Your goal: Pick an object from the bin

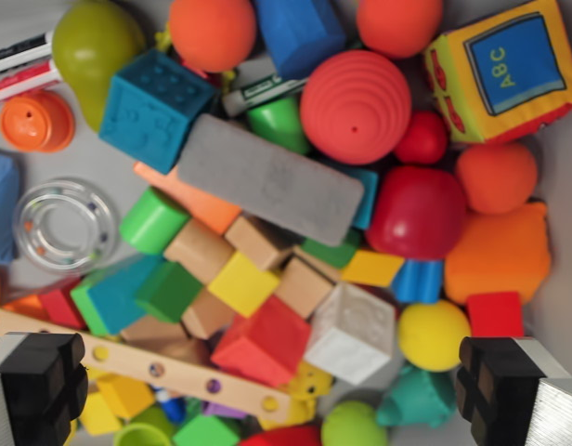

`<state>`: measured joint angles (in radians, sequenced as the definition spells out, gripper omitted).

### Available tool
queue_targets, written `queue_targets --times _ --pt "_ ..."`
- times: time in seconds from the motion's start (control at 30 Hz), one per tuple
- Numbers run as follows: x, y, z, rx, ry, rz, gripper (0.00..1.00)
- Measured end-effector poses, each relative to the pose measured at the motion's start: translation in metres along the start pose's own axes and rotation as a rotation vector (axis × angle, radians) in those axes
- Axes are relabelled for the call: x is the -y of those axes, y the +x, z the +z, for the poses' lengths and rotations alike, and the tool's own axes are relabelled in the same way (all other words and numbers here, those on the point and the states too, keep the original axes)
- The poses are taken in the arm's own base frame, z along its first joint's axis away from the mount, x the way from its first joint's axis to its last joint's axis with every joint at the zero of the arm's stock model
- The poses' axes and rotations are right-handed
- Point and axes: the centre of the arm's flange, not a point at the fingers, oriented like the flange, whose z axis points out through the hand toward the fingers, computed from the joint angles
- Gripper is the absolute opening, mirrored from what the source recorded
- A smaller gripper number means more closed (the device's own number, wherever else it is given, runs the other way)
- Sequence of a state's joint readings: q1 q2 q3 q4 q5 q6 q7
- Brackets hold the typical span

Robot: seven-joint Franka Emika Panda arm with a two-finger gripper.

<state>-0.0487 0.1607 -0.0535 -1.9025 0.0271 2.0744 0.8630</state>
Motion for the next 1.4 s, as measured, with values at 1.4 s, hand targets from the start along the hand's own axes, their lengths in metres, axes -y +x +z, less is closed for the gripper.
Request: queue_targets --times 1.4 --pt "0.013 -0.020 0.021 0.002 -0.003 0.046 1.00"
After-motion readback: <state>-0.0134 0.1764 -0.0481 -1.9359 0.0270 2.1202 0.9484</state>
